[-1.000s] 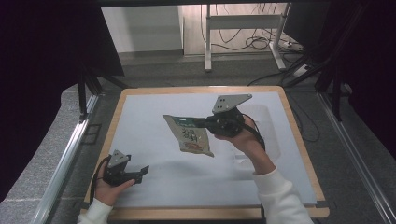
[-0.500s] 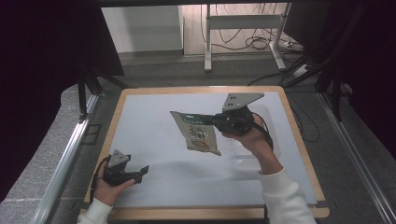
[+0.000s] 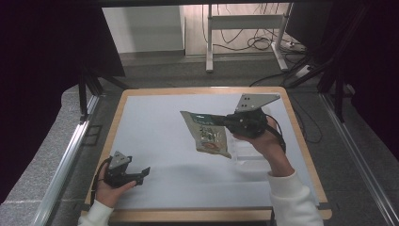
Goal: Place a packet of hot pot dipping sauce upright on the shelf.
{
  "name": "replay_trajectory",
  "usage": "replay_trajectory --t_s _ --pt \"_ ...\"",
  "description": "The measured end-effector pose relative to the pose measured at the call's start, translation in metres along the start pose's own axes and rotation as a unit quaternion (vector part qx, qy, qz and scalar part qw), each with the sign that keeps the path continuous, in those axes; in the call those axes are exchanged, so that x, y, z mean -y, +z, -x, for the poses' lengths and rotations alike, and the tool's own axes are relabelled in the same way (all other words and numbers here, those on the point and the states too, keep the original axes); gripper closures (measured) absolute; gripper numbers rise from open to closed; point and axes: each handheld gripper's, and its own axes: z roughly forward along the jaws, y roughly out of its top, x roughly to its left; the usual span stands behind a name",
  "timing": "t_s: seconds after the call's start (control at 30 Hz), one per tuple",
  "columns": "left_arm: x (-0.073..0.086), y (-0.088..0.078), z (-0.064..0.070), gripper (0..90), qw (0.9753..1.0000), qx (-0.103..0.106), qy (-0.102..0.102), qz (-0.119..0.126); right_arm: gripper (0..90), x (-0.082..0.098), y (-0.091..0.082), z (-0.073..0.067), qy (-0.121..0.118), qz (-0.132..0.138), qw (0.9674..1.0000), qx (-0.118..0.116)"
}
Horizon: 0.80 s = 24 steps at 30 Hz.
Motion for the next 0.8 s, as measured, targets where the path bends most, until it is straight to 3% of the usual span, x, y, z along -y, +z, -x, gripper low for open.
replay_trajectory --t_s 0.17,0.8 --pt "0.000 0.000 0.001 13.1 1.0000 0.000 0.001 -0.001 89.6 0.005 -0.014 0.002 0.002 -0.003 0.9999 0.012" --pt "-0.001 -0.001 0.000 13.1 1.0000 -0.001 0.001 0.001 89.6 0.011 -0.039 0.012 0.012 0.011 0.9993 0.035"
